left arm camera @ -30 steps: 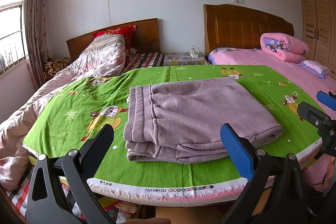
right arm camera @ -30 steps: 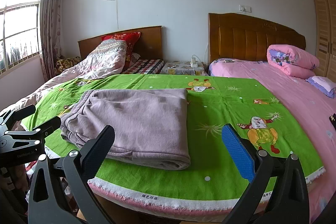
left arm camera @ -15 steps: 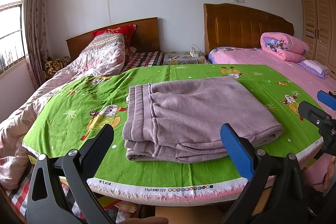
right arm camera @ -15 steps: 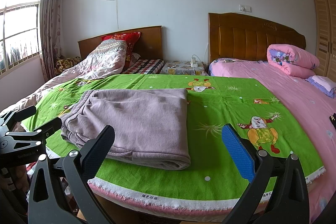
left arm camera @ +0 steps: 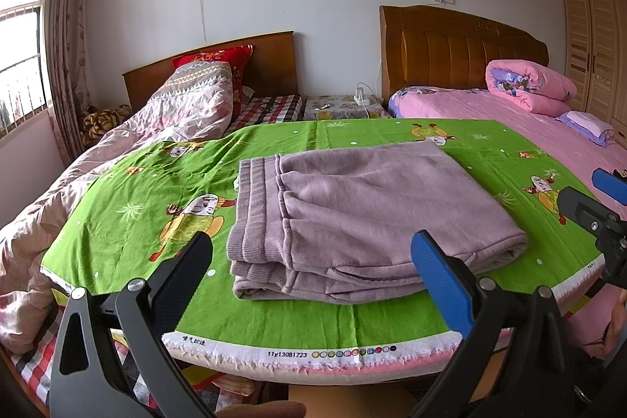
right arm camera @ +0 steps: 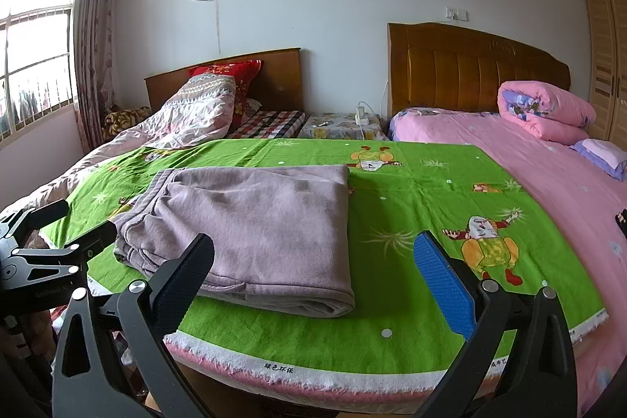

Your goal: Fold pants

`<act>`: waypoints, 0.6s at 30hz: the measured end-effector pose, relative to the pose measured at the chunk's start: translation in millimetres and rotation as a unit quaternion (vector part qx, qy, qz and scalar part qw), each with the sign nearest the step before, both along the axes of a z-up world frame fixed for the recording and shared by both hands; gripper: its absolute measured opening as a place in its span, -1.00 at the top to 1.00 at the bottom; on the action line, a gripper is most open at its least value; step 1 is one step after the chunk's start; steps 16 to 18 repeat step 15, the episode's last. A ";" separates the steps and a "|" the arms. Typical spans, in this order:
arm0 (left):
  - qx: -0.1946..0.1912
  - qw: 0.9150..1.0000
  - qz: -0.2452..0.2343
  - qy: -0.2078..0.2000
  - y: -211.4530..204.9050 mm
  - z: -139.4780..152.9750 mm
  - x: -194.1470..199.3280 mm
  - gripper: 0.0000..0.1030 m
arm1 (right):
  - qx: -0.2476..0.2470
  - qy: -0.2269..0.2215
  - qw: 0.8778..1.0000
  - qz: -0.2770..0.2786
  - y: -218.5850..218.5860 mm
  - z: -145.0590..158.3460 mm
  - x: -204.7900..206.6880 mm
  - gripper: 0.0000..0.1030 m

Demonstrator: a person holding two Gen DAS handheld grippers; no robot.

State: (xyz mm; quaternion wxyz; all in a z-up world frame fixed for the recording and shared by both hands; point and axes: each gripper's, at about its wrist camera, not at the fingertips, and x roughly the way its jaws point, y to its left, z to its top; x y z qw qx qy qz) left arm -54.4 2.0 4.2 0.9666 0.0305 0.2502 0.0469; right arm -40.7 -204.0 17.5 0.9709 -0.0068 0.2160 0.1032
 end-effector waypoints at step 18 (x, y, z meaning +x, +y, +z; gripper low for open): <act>-0.007 1.000 -0.006 0.020 1.8 -13.1 20.8 -0.97 | 0.025 0.038 0.999 0.010 -1.3 -18.1 14.1 -0.91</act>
